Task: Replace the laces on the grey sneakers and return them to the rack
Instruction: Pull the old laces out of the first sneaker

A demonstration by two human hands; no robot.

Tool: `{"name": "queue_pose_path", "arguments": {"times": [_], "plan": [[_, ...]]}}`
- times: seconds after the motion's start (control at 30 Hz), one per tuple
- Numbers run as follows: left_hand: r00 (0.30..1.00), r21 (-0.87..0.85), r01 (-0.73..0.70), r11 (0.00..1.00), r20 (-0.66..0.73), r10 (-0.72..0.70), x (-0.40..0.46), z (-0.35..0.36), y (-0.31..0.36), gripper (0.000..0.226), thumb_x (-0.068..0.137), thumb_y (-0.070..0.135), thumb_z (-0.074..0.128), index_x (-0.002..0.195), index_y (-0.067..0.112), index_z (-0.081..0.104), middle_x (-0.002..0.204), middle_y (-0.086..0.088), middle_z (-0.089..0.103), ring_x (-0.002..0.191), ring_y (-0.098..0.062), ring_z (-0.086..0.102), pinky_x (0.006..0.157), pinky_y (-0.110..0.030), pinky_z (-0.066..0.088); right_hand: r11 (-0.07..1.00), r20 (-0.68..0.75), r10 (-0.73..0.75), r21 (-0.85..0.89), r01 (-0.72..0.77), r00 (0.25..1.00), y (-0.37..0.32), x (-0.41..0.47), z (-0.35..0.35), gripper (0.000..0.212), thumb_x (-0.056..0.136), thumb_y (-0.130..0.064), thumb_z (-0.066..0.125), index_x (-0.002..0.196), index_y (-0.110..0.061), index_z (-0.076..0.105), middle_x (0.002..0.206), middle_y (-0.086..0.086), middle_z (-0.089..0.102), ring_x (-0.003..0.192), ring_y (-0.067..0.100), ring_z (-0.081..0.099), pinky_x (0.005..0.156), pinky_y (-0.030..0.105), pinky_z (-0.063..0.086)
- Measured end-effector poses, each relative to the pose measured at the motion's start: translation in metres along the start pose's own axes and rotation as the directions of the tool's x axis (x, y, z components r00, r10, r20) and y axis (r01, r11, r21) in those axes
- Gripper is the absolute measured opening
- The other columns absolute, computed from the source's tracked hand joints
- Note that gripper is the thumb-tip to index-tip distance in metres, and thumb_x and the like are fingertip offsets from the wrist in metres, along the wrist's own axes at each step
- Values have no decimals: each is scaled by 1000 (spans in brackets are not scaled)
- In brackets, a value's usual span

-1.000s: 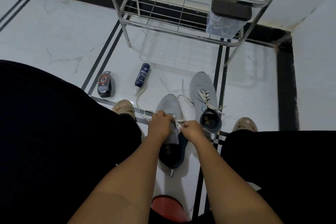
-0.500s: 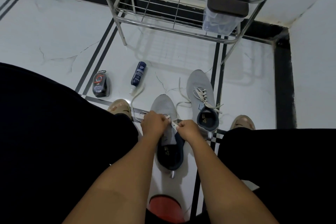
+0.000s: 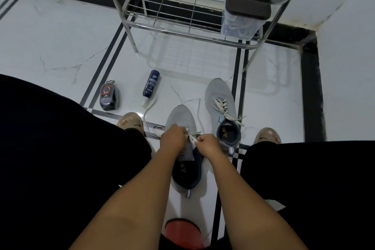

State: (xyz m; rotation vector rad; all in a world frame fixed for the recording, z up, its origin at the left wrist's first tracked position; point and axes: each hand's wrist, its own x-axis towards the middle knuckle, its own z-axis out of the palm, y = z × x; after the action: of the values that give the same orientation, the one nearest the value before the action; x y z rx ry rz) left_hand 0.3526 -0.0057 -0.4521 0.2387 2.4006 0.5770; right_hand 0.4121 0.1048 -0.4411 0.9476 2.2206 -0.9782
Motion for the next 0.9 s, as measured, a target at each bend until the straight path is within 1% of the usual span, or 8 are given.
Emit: {"name": "queue_pose_path", "arguments": {"times": [0.17, 0.27, 0.3, 0.43, 0.5, 0.7, 0.83, 0.9], "plan": [[926, -502, 315, 805, -24, -377, 0, -5, -6, 18, 90, 24, 54, 88, 13, 68, 92, -8, 62, 83, -25, 62, 69, -29, 45, 998, 26, 17, 60, -19, 1000, 3, -1, 1, 29, 90, -15, 54, 62, -20, 55, 83, 3, 60, 82, 23, 56, 69, 27, 43], [768, -966, 195, -172, 259, -586, 12, -25, -17, 27, 90, 10, 36, 66, 12, 47, 67, -5, 49, 45, -12, 45, 43, -19, 34, 998, 44, 10, 56, -13, 999, 3, 0, 1, 18, 91, -14, 52, 80, -13, 67, 91, 9, 66, 88, 27, 61, 71, 28, 45], [766, -945, 167, -282, 304, -567, 12, -26, -19, 28, 93, 12, 33, 68, 11, 45, 67, -4, 48, 42, -11, 43, 39, -18, 31, 999, 44, 6, 45, -8, 999, 3, 0, 1, 17, 91, -14, 52, 83, -13, 68, 93, 10, 67, 90, 28, 62, 72, 28, 46], [897, -683, 349, 642, 46, -439, 13, -17, -8, 28, 93, 31, 50, 109, 8, 48, 96, -8, 56, 87, -27, 60, 64, -30, 42, 999, 35, -5, 37, 3, 999, 2, 1, 1, 29, 89, -12, 53, 61, -19, 54, 76, 4, 58, 78, 24, 55, 65, 26, 39], [939, -536, 279, 797, -23, -344, 3, 1, 2, 25, 94, 32, 51, 112, 14, 53, 101, -8, 59, 99, -29, 58, 76, -35, 42, 1000, 25, -6, 31, 5, 1000, 2, 0, 1, 34, 89, -12, 53, 56, -18, 48, 71, 2, 55, 75, 22, 53, 64, 26, 37], [874, -711, 364, 601, 37, -485, 10, -3, -7, 26, 96, 24, 46, 112, 11, 62, 106, -9, 60, 99, -27, 57, 73, -30, 41, 998, 42, -13, 56, 11, 999, 4, 0, 2, 17, 90, -14, 53, 77, -18, 62, 83, 4, 61, 81, 23, 57, 69, 26, 41], [726, -960, 278, 46, 178, -664, 15, -23, -18, 12, 93, 16, 49, 94, 8, 58, 69, -4, 51, 57, -16, 47, 50, -22, 40, 998, 49, -18, 54, 16, 999, 5, 2, 1, 16, 92, -17, 53, 89, -18, 68, 87, 2, 61, 84, 21, 56, 71, 25, 41], [749, -937, 311, 157, 140, -647, 14, -26, -22, 21, 92, 21, 54, 104, 5, 60, 90, -10, 62, 77, -25, 59, 70, -29, 50, 998, 63, -12, 68, 8, 998, 6, 3, 0, 14, 92, -16, 53, 91, -18, 68, 89, 3, 61, 84, 20, 56, 72, 25, 42]]}}
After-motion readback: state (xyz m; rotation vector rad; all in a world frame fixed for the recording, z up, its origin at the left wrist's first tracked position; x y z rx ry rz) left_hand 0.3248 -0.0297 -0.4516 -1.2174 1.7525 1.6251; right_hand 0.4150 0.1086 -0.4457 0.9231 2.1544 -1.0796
